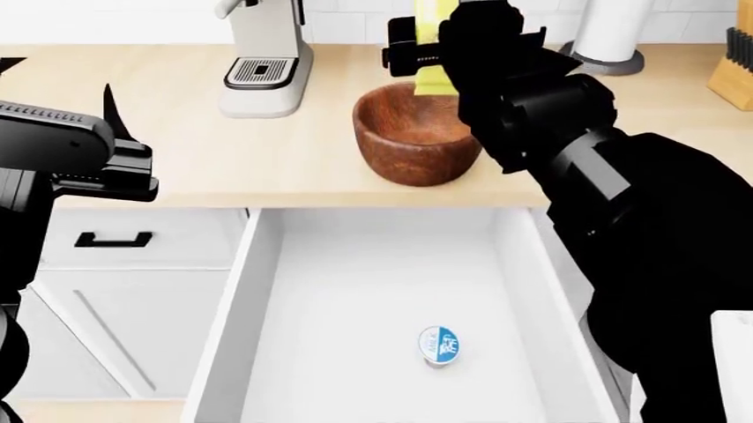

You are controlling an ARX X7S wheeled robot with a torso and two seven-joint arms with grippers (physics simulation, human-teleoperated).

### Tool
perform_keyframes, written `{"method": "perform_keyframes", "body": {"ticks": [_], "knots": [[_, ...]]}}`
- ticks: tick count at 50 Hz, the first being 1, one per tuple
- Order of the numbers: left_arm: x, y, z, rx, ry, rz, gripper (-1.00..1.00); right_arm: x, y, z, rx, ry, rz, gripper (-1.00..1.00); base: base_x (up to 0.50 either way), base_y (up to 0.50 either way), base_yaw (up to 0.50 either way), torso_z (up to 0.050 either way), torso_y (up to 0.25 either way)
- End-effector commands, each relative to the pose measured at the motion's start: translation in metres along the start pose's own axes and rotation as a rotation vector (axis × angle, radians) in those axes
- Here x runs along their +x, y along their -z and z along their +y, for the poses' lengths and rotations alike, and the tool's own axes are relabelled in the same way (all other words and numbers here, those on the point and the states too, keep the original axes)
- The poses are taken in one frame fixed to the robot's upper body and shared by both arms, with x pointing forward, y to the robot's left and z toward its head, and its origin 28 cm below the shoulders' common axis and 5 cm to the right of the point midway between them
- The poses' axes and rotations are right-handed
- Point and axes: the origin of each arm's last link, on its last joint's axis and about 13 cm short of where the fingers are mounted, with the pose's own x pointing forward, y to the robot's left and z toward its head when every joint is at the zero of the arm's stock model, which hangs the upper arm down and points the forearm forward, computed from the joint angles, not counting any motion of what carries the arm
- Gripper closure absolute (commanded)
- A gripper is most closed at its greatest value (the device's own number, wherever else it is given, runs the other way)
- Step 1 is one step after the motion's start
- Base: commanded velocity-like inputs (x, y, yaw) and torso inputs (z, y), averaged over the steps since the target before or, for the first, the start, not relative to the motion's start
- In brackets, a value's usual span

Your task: Place the bar in the bowl and close the drawer.

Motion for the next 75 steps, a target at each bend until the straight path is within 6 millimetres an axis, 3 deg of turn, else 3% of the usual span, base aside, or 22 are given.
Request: {"method": "perform_keyframes", "body": {"ticks": [1,34,52,53,75], "knots": [[0.0010,0.0005,-0.0006,0.005,0.006,0.002,-1.00,0.0004,-0.0031,-0.0015,-0.056,-0.007,-0.029,1.00,0.00,0.00,0.00,0.000,-0.080],[0.0006,0.0000,-0.0009,0.008,0.005,-0.005,-1.00,0.0004,-0.0072,-0.0013,-0.067,-0.023,-0.049,1.00,0.00,0.00,0.00,0.003,-0.125],[0.0009,0.0012,-0.0008,-0.003,0.001,-0.002,-1.00,0.0000,-0.0111,0.0000,-0.061,-0.029,-0.061,1.00,0.00,0.00,0.00,0.000,-0.003],[0.0011,0.0012,-0.0009,-0.004,0.001,-0.002,-1.00,0.0000,-0.0111,-0.0001,-0.060,-0.027,-0.061,-1.00,0.00,0.00,0.00,0.000,0.000],[0.0000,0.0019,-0.0013,0.002,0.003,-0.002,-1.00,0.0005,-0.0049,-0.0005,-0.064,-0.025,-0.045,-1.00,0.00,0.00,0.00,0.000,0.000]]}}
